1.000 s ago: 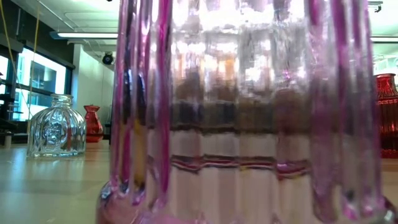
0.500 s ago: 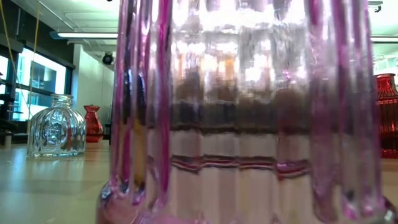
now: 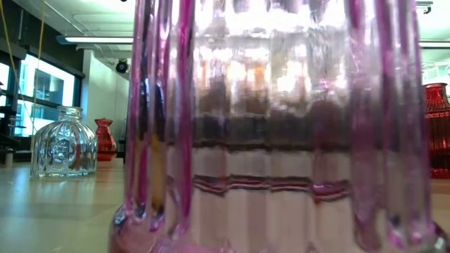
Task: Sort vases onto shelf
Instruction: Put the top yellow vase on the shelf aligned with the other yellow vase
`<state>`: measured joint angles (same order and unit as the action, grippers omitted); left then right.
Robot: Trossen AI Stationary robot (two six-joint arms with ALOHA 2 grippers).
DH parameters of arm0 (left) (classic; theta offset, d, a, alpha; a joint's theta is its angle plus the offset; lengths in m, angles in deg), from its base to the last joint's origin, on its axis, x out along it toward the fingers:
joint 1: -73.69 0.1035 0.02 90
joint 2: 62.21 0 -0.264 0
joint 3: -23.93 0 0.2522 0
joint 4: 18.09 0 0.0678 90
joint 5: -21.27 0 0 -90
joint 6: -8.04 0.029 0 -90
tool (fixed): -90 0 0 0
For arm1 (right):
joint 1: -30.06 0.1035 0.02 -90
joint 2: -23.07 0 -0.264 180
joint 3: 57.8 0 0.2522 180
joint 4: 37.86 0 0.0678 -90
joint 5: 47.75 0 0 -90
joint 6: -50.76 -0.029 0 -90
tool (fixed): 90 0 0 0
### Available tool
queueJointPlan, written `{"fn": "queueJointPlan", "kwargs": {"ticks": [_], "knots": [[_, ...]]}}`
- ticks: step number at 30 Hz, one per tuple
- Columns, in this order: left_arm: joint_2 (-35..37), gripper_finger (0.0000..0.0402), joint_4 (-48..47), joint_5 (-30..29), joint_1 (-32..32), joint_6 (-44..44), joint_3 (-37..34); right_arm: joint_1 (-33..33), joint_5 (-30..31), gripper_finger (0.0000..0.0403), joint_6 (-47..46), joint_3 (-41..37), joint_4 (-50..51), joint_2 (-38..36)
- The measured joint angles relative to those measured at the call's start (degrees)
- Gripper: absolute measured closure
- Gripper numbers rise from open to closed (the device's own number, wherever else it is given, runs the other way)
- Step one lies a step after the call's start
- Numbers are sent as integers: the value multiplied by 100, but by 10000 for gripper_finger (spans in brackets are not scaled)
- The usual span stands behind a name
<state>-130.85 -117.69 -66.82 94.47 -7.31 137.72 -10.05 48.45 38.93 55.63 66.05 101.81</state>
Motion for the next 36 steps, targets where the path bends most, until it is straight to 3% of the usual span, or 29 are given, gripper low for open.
{"fn": "queueJointPlan", "kwargs": {"ticks": [21,28,36], "knots": [[2,316,0,0,0,2,0,1490,227,403,-929,966,-18,329],[2,316,0,-2,2,0,0,2033,225,403,-895,1647,-133,1072],[2,316,0,-2,1,0,0,2311,219,403,-235,2989,-130,2327]]}}
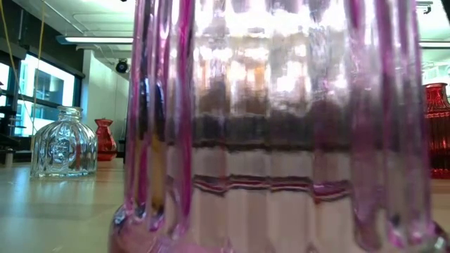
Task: Sort vases onto shelf
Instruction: Put the top yellow vase on the shelf aligned with the other yellow vase
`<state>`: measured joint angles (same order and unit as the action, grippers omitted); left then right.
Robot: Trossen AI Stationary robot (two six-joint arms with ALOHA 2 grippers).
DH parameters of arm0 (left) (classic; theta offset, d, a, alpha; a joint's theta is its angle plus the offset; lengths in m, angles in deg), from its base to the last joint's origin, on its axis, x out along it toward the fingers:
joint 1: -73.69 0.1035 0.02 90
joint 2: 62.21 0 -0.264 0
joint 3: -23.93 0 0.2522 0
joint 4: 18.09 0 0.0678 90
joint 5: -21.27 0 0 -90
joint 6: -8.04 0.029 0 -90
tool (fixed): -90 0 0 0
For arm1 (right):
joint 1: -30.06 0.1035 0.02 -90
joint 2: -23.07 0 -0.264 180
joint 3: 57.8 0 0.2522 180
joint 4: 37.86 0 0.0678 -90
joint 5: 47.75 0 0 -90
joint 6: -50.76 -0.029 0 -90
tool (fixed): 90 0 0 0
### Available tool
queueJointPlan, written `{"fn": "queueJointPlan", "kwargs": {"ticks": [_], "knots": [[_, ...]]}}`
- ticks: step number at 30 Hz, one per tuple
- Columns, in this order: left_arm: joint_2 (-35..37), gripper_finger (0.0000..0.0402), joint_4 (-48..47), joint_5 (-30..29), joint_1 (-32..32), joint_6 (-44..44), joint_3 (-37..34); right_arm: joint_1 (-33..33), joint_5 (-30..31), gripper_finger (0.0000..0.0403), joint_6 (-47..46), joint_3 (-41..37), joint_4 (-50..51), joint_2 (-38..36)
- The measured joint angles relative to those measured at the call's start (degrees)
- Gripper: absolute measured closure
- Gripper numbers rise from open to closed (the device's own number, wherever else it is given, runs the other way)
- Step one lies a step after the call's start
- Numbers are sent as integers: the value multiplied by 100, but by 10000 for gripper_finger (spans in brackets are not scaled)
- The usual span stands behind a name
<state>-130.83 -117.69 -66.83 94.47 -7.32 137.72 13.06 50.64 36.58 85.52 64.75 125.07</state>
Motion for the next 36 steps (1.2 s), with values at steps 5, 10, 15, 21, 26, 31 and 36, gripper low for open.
{"fn": "queueJointPlan", "kwargs": {"ticks": [5,10,15,21,26,31,36], "knots": [[0,316,0,2,-1,2,0,88,-213,403,313,472,-101,556],[-1,316,1,1,0,1,1,125,-537,403,529,266,-439,684],[0,316,2,2,-1,-2,2,219,-520,403,803,255,-817,749],[0,316,1,1,0,2,1,256,-523,403,1165,258,-1061,853],[0,316,1,1,0,0,1,261,-751,403,1321,258,-1056,909],[-1,316,2,2,0,-1,2,259,-892,403,1584,258,-1155,950],[-2,316,0,2,-1,0,2,194,-1202,403,1725,255,-1193,1060]]}}
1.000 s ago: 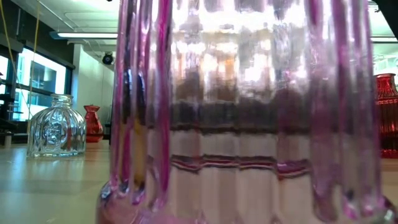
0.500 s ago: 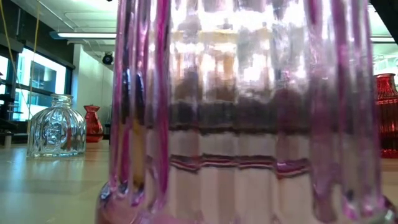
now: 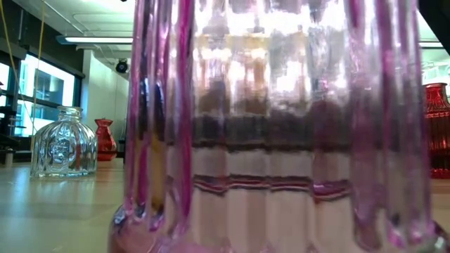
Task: Sort vases onto shelf
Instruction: Put the top yellow vase on the shelf aligned with the other yellow vase
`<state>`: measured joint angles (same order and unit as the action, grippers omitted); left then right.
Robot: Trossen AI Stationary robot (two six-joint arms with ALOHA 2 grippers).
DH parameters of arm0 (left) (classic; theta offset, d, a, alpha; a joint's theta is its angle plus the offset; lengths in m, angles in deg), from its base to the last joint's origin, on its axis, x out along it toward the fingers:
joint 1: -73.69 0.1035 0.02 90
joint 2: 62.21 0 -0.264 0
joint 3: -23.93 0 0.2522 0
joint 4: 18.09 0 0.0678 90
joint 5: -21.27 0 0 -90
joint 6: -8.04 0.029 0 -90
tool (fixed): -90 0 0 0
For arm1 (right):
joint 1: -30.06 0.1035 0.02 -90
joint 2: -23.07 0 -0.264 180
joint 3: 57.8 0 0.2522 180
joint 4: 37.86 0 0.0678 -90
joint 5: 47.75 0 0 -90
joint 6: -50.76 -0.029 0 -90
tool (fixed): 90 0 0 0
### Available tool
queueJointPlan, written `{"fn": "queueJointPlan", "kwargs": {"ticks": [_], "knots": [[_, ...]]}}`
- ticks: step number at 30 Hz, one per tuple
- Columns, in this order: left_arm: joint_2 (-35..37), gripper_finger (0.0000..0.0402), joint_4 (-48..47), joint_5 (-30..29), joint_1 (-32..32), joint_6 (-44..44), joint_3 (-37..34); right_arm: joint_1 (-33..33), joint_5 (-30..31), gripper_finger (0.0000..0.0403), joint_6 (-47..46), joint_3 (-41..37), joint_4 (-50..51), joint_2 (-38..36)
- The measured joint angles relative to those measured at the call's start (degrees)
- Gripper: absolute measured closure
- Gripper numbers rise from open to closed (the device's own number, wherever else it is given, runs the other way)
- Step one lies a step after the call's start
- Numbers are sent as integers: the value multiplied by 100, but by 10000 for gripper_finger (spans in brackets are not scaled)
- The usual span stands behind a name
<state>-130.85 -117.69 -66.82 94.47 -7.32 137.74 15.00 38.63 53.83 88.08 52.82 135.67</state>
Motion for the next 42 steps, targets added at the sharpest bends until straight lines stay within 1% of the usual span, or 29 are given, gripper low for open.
{"fn": "queueJointPlan", "kwargs": {"ticks": [3,15,17,22,24,31,42], "knots": [[1,316,0,-2,2,0,0,-55,-147,403,41,0,-6,84],[1,316,1,-1,2,-1,0,-147,-175,401,158,0,-198,120],[2,316,1,0,1,0,0,-148,-118,393,191,0,-218,120],[0,316,2,0,0,2,0,-196,-52,357,309,0,-229,117],[1,316,1,0,0,0,0,-200,-38,353,341,0,-237,117],[2,316,2,-1,0,-2,0,-194,-56,363,343,0,-235,117],[2,316,1,0,0,0,0,-196,16,363,307,76,38,106]]}}
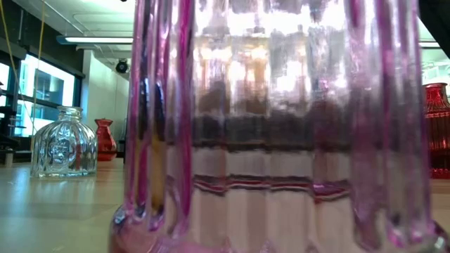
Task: Sort vases onto shelf
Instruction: Put the top yellow vase on the shelf aligned with the other yellow vase
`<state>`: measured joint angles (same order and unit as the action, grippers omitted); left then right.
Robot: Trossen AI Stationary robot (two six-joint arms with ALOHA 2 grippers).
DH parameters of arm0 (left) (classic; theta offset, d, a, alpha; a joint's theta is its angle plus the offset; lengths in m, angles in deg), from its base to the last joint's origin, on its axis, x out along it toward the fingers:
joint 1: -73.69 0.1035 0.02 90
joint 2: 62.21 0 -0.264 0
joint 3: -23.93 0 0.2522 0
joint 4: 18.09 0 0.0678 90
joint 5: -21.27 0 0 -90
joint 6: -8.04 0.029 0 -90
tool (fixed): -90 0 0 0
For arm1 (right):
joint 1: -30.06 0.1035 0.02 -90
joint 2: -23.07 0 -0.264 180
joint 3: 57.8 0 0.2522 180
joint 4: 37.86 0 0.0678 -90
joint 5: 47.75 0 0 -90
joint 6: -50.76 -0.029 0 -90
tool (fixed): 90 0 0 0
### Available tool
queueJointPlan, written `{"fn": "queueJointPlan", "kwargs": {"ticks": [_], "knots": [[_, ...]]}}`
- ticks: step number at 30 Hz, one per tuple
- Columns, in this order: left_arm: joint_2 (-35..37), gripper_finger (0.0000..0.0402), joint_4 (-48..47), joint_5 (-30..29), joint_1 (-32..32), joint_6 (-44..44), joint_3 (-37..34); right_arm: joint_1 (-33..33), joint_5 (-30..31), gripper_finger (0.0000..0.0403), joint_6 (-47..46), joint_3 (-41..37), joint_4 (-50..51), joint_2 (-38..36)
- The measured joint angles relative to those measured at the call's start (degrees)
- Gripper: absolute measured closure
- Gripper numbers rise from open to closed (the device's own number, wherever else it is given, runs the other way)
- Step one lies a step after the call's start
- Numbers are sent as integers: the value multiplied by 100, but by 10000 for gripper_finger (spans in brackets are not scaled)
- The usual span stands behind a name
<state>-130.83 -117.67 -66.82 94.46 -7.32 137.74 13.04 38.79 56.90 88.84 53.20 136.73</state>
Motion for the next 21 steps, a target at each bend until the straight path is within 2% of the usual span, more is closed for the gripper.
{"fn": "queueJointPlan", "kwargs": {"ticks": [21], "knots": [[-1,316,-1,0,1,-1,0,-24,-5,363,-30,-352,-528,13]]}}
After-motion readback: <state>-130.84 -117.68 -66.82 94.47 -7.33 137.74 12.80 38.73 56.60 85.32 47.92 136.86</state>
